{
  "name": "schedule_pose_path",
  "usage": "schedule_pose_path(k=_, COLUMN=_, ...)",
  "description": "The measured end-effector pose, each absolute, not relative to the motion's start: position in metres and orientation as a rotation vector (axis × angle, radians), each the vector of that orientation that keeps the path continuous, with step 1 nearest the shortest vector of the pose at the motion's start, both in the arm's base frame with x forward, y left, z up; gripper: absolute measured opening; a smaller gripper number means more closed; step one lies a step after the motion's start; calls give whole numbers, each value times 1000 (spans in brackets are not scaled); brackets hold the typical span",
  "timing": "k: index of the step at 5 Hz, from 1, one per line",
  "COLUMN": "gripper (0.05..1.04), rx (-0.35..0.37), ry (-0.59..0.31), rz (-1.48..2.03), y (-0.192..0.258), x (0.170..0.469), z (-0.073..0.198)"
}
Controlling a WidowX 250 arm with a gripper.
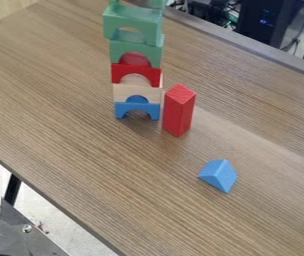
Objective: Put the green arch and put it on the top of the other green arch
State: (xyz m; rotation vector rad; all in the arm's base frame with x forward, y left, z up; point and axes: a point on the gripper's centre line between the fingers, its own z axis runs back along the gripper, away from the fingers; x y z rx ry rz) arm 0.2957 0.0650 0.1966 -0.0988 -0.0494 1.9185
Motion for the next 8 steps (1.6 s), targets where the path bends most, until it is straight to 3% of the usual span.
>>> schedule_pose_path(k=2, gripper=580, rx=-104, ry=-62, rz=1922, y=63, x=292, z=200)
schedule_pose_path(k=3, gripper=882, rx=-93, ry=-81, rz=1933, y=63, x=292, z=199)
schedule_pose_path(k=4, gripper=1011, rx=-82, ry=-98, rz=1929, y=63, x=289, z=196)
schedule_pose_path(k=6, gripper=999, rx=-88, ry=-70, rz=1937, y=59, x=282, z=201)
schedule_pose_path(k=8, gripper=999, rx=-192, ry=-112, rz=1935, y=54, x=282, z=239)
